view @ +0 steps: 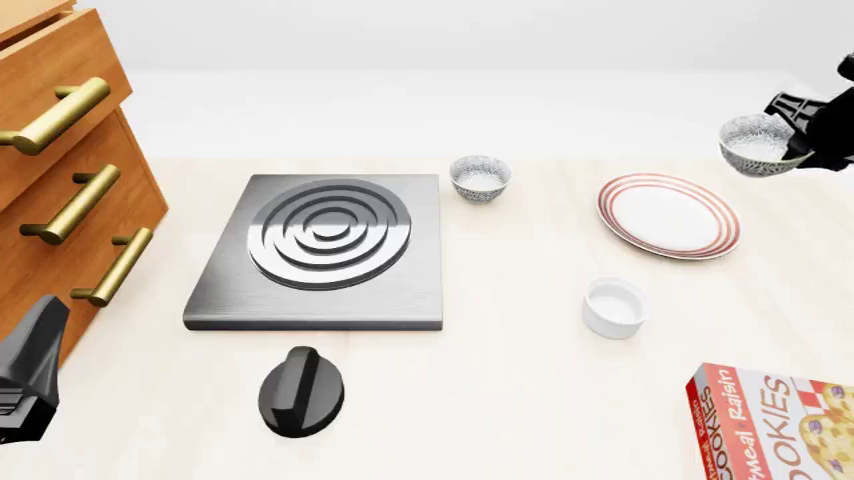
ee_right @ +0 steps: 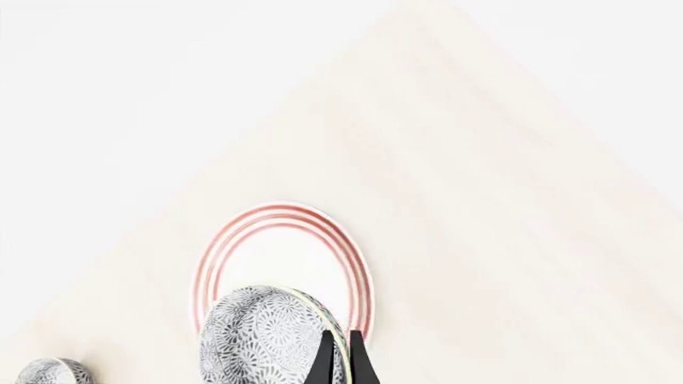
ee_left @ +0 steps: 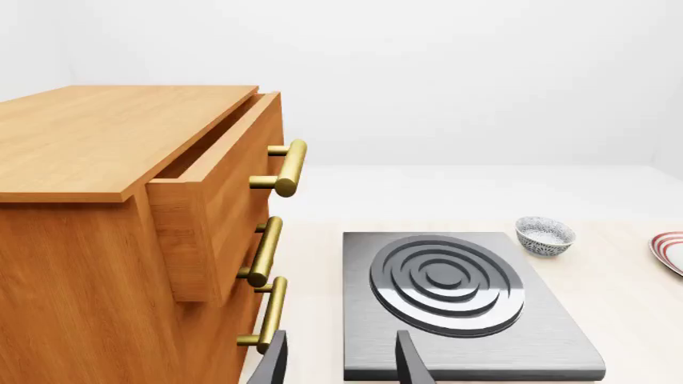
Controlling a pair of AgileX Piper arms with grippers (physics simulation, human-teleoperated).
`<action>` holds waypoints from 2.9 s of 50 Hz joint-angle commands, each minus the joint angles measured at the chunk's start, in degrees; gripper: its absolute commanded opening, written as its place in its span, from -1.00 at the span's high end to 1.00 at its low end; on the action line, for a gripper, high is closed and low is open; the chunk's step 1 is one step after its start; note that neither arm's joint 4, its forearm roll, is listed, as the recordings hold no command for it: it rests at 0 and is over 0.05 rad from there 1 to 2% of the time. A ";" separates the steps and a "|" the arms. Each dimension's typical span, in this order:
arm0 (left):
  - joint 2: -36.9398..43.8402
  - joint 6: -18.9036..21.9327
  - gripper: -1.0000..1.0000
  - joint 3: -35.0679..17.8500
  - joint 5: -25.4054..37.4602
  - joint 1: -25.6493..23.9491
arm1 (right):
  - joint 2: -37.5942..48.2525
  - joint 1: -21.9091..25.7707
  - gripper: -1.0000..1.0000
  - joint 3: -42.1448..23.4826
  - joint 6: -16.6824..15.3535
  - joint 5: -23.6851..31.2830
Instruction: Pick the akita bowl next to the cookies box and place it on the plate.
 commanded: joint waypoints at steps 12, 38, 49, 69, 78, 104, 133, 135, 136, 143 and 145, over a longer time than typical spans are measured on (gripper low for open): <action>0.00 0.00 -1.00 0.00 0.00 0.00 | 5.14 3.81 1.00 -0.27 2.65 -4.27; 0.00 0.00 -1.00 0.00 0.00 0.00 | 9.69 7.27 1.00 -0.84 4.30 -7.49; 0.00 0.00 -1.00 0.00 0.00 0.00 | 11.79 7.83 1.00 -0.03 4.95 -9.48; 0.00 0.00 -1.00 0.00 0.00 0.00 | 14.65 8.32 1.00 -0.31 5.12 -10.91; 0.00 0.00 -1.00 0.00 0.00 0.00 | 16.00 7.90 1.00 -1.91 4.47 -10.35; 0.00 0.00 -1.00 0.00 0.00 0.00 | 18.90 6.49 1.00 -3.16 3.68 -11.36; 0.00 0.00 -1.00 0.00 0.00 0.00 | 17.56 6.49 -1.00 -1.09 3.35 -12.90; 0.00 0.00 -1.00 0.00 0.00 0.00 | 16.62 6.81 -1.00 -0.07 3.62 -13.23; 0.00 0.00 -1.00 0.00 0.00 0.00 | 16.61 6.81 -1.00 -0.05 3.62 -13.24; 0.00 0.00 -1.00 0.00 0.00 0.00 | 11.79 6.84 -1.00 4.60 3.44 -14.21; 0.00 0.00 -1.00 0.00 0.00 0.00 | 10.51 6.52 -1.00 5.60 2.78 -14.04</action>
